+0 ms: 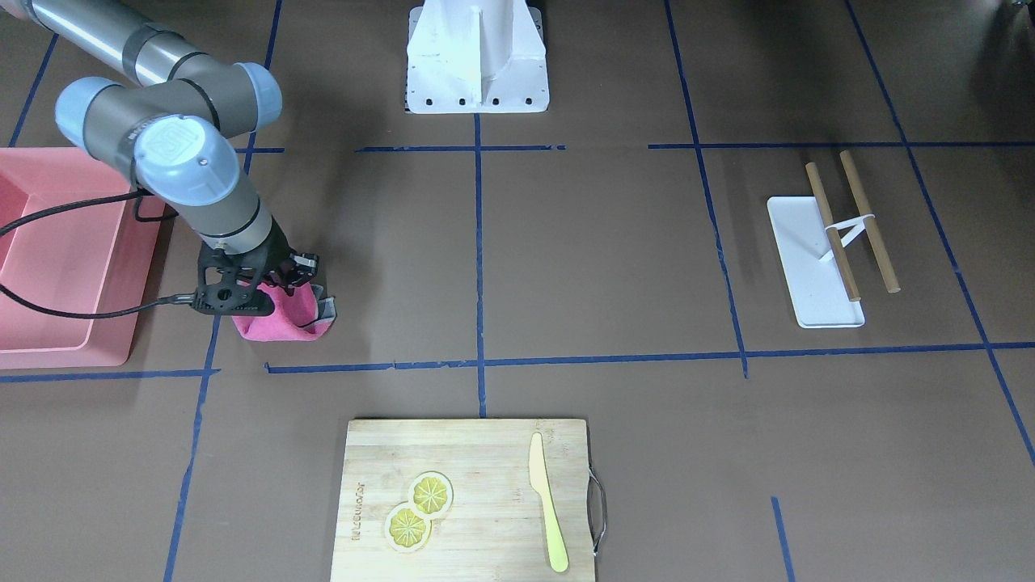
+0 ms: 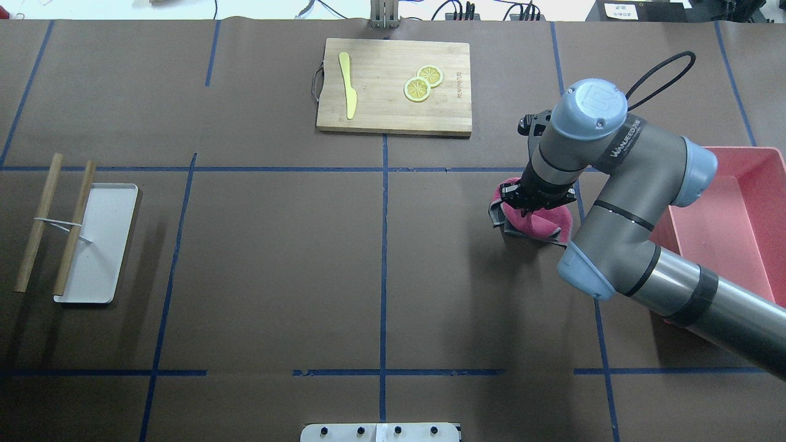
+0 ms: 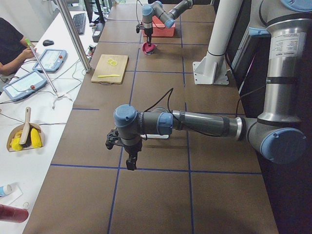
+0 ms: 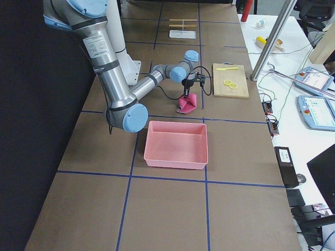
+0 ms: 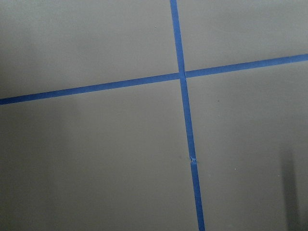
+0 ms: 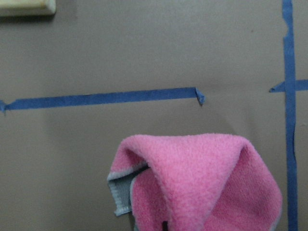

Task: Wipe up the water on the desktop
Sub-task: 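Carry the towel into the pink bin and release it with the right gripper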

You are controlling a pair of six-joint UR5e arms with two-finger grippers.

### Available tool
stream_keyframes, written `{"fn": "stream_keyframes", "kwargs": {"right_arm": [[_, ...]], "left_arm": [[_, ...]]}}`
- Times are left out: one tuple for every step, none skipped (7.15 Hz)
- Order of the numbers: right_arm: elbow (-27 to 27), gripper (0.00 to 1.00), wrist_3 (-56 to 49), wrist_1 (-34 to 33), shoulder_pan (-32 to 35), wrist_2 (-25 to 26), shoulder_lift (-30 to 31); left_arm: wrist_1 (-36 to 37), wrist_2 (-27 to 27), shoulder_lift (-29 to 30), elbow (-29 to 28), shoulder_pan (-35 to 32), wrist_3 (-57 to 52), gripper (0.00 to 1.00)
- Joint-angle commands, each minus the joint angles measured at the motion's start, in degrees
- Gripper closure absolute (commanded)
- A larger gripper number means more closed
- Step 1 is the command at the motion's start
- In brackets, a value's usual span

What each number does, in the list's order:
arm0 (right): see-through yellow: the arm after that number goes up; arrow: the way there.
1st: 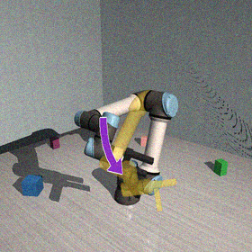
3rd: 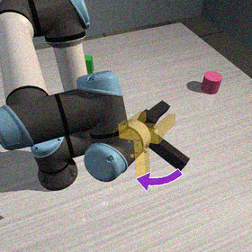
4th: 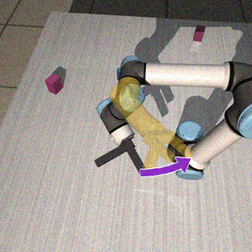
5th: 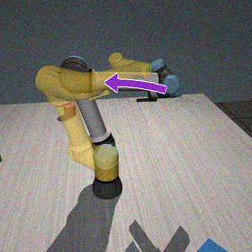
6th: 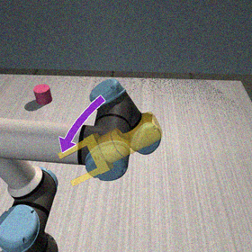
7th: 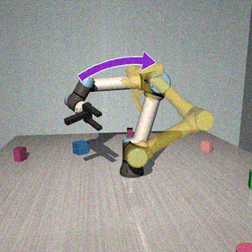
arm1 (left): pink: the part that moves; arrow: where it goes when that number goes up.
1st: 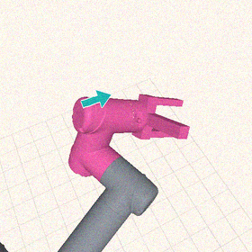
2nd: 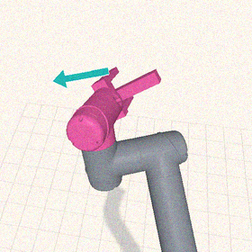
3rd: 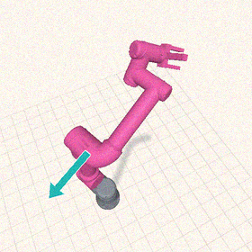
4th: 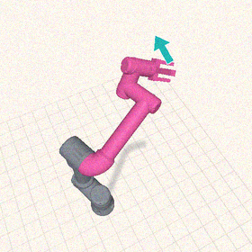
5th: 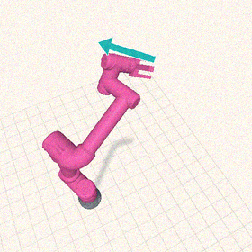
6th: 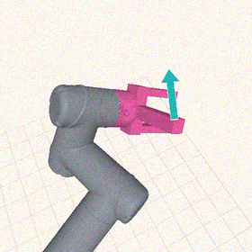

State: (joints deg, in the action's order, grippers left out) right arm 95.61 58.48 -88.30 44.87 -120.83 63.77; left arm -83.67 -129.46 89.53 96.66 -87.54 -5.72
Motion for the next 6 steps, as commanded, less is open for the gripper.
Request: {"fn": "stream_keyframes", "kwargs": {"right_arm": [[3.60, 1.00, -0.56, -3.86, 6.34, -5.80, -0.31], [9.10, 1.00, -5.00, -11.81, 9.42, -6.08, -0.22], [16.38, 1.00, -13.14, -24.51, 12.49, -6.08, -0.31], [21.50, 1.00, -21.66, -33.86, 18.53, -6.17, -0.22], [25.21, 1.00, -30.53, -39.69, 24.42, -8.17, 2.56], [26.38, 1.00, -39.06, -41.15, 29.17, -9.58, 6.68]], "left_arm": [[0.00, 0.00, 0.03, -0.24, 0.00, 0.01, 0.00], [0.00, 0.00, 0.03, -0.24, 0.00, 0.01, 0.00], [0.00, 0.00, 0.12, -0.24, 0.00, 0.01, 0.00], [0.00, 0.00, 0.12, -0.15, 0.00, 0.01, 0.00], [0.00, 0.00, 0.21, -0.07, 0.00, 0.01, 0.00], [0.00, -0.09, 0.21, 0.37, 0.00, -0.08, 0.00]]}}
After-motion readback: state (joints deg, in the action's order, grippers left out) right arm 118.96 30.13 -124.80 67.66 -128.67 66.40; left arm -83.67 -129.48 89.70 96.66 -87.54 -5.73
